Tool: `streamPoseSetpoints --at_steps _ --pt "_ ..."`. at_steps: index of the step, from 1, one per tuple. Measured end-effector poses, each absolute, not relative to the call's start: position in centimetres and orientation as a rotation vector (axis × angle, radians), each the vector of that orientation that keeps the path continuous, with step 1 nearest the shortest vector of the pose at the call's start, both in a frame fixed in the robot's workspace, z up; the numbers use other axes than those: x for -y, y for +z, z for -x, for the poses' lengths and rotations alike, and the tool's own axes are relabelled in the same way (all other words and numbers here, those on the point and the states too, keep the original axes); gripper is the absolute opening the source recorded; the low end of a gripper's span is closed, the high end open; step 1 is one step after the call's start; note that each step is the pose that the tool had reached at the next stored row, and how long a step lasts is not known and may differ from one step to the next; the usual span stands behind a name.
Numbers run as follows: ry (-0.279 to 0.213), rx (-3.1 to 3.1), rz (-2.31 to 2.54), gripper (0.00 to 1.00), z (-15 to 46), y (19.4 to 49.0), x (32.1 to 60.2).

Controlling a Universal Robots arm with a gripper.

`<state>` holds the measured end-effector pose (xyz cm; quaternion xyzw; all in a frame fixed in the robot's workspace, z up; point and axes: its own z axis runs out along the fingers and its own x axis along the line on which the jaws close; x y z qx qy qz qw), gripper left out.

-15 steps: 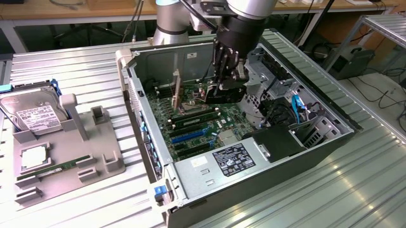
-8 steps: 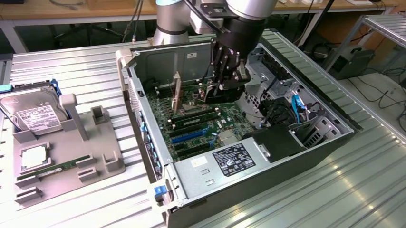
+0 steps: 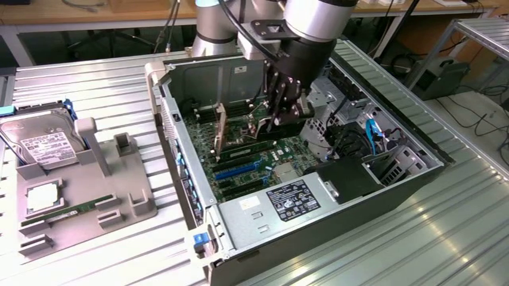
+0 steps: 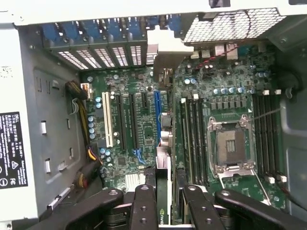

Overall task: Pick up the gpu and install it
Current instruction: 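Insert the gpu into the slot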

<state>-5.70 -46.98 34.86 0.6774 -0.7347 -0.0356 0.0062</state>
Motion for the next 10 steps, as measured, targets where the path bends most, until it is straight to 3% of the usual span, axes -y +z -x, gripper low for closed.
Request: streamPoseSetpoints --at_steps 10 --pt "-0.111 2.283 -2.136 0.26 8.0 33.1 47.3"
